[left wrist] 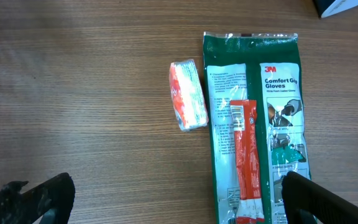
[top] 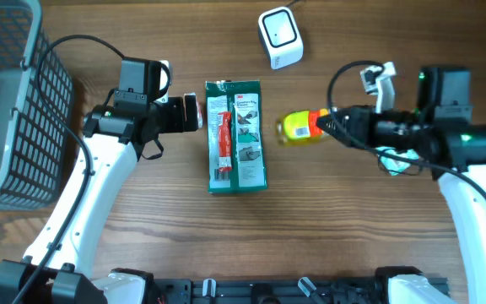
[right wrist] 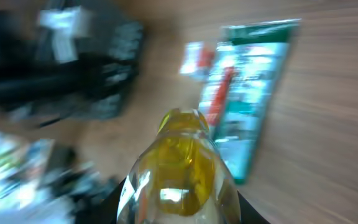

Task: Scan the item barcode
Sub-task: 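Lift the yellow oil bottle with the right gripper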

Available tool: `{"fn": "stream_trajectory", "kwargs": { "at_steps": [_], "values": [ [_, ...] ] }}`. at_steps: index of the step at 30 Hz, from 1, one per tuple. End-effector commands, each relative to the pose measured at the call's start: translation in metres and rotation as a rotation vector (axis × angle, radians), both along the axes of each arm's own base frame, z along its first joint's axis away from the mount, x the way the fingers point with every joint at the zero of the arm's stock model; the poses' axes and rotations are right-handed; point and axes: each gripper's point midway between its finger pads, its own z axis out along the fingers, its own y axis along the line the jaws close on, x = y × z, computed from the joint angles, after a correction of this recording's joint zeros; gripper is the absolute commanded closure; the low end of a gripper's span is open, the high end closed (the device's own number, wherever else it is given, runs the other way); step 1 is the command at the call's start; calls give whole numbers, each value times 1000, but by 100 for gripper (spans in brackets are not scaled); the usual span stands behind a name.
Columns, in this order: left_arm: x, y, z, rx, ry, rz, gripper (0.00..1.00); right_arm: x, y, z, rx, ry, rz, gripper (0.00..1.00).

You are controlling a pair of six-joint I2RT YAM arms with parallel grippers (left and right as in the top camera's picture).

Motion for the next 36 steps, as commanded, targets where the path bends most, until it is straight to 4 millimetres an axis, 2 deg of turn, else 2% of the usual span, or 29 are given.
{"fn": "stream_trajectory", "kwargs": {
  "at_steps": [1,4,9,16,18,20,22,23,25,30,32,34,35,36],
  "values": [
    [3,2,6,7,-18,3,0,-40,27,62,333,-119,283,79],
    [3,2,6,7,-19,3,0,-52,30,72,424,-97,335,78],
    [3,2,6,7,-19,3,0,-47,29,62,369,-81,297,79],
    [3,2,6,7,-19,3,0,-44,28,57,343,-65,276,86],
    [3,2,6,7,-19,3,0,-33,22,38,233,-42,199,87],
    [3,2,6,7,-19,3,0,-8,-3,-1,-7,27,1,93],
    [3,2,6,7,-18,3,0,4,-22,-18,-134,39,-99,94],
    [3,2,6,7,-19,3,0,8,-27,-19,-169,28,-125,94],
    [3,2,6,7,-19,3,0,20,-36,-8,-212,0,-182,92],
    [3,2,6,7,-19,3,0,45,-48,51,-402,-63,-269,90],
    [3,2,6,7,-19,3,0,57,-43,66,-489,-78,-267,90],
    [3,2,6,7,-19,3,0,76,-34,73,-564,-105,-268,91],
    [3,2,6,7,-19,3,0,90,-25,73,-601,-129,-267,93],
    [3,2,6,7,-19,3,0,121,-8,64,-684,-215,-258,95]
  ]
}}
